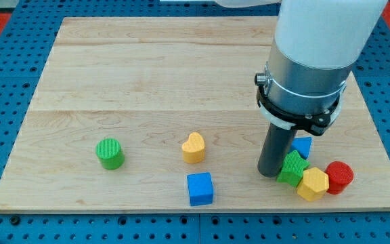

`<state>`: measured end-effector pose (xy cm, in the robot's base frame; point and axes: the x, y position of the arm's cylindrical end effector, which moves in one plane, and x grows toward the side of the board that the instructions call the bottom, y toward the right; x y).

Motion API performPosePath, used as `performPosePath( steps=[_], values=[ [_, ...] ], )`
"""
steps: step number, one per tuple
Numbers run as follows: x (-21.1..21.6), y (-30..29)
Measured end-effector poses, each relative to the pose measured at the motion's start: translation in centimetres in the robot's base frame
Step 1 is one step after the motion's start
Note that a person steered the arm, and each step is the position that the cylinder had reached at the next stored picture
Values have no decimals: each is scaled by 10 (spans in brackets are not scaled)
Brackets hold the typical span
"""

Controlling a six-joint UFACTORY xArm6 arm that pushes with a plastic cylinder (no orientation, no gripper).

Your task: Move the blue cube diagonally to the bottom right of heart

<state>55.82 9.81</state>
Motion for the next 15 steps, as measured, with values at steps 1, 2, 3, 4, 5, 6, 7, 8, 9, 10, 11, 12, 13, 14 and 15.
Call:
performPosePath(
  steps=[1,2,3,4,5,6,7,8,9,10,11,12,13,14,15],
  values=[
    [0,-75],
    [0,-138],
    [0,-190],
    [28,-222],
    [59,-221],
    [60,-183],
    [58,-117],
    [42,-95],
    [38,-86],
    [44,-86],
    [59,-84],
    [59,11],
    [60,118],
    [60,129],
    [23,118]
  ],
)
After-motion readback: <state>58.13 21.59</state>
